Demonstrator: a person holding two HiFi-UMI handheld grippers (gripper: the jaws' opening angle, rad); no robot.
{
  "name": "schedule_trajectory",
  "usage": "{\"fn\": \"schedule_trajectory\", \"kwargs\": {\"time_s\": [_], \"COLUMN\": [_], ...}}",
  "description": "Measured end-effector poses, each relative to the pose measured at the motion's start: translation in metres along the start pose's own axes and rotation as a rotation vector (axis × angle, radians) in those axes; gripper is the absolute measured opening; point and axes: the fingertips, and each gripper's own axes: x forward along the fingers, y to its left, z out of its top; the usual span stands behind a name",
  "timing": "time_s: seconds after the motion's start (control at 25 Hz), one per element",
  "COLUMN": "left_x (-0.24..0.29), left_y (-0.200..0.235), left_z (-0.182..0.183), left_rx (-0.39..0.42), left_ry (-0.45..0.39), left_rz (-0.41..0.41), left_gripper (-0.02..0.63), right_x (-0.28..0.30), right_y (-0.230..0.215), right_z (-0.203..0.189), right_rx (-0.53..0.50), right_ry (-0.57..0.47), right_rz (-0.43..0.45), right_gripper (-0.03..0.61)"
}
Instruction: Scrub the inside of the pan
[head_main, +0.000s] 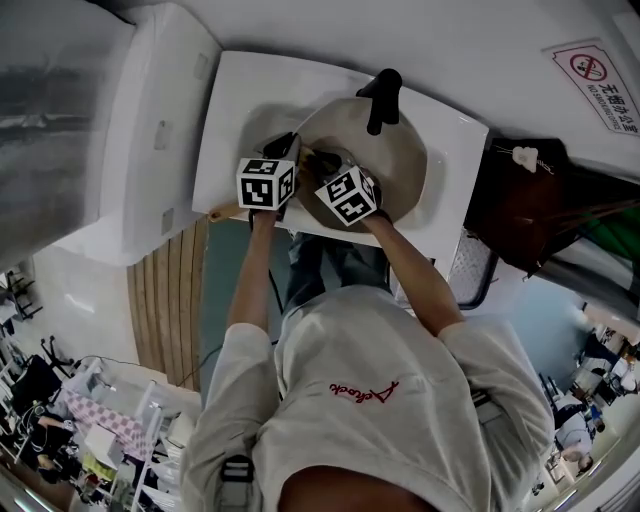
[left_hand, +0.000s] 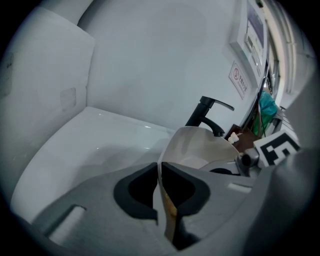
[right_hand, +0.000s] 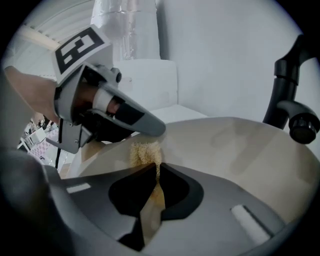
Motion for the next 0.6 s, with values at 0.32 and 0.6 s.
{"fn": "schedule_trajectory", "kwargs": {"time_s": [0.32,0.6], "left_x": [0.000,0.002], "left_y": [-0.001,0.000], "left_z": [0.000,0.000], "left_rx": [-0.010,-0.009], "left_ry": [0.003,0.004], "left_rz": [-0.004,-0.006], "left_gripper": [0.028,0.028], "right_x": [0.005,-0.001], "right_y": [-0.052,-0.088], "right_z": [0.013,0.011], "right_rx": [0.105,0.193], "right_ry": [-0.033,-0.067], "right_rz": [-0.109,-0.204], "right_gripper": [0.029,0.029]}}
